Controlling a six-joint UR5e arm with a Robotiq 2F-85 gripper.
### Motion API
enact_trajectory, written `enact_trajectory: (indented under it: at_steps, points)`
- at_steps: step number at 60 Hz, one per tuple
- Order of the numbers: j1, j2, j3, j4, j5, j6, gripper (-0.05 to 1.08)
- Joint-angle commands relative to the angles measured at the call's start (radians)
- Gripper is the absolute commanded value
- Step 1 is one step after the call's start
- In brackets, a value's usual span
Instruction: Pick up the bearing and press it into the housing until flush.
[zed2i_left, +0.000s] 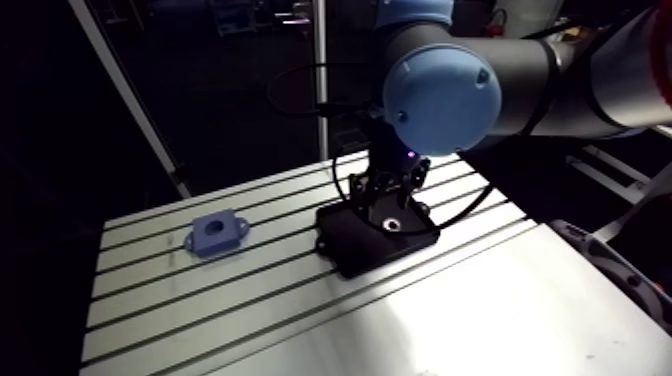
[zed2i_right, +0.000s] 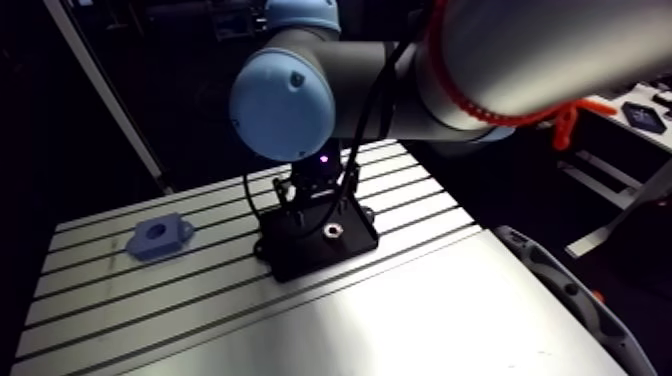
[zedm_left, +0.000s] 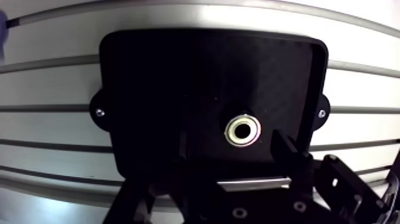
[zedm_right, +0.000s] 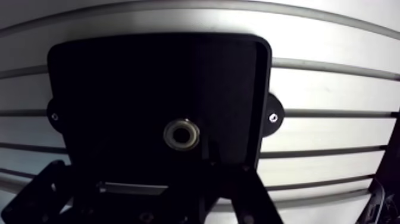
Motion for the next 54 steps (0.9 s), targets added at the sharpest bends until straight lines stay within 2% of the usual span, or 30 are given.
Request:
enact_trajectory:
  at_steps: [1,11,54]
  points:
    - [-0.008,0.018,-0.001,-0.007,-0.002,-0.003,0.26]
    - [-0.024,0.026,-0.003,-0.007,-0.002,-0.004,0.26]
    - [-0.024,0.043,0.008,-0.033,-0.005,-0.009,0.29]
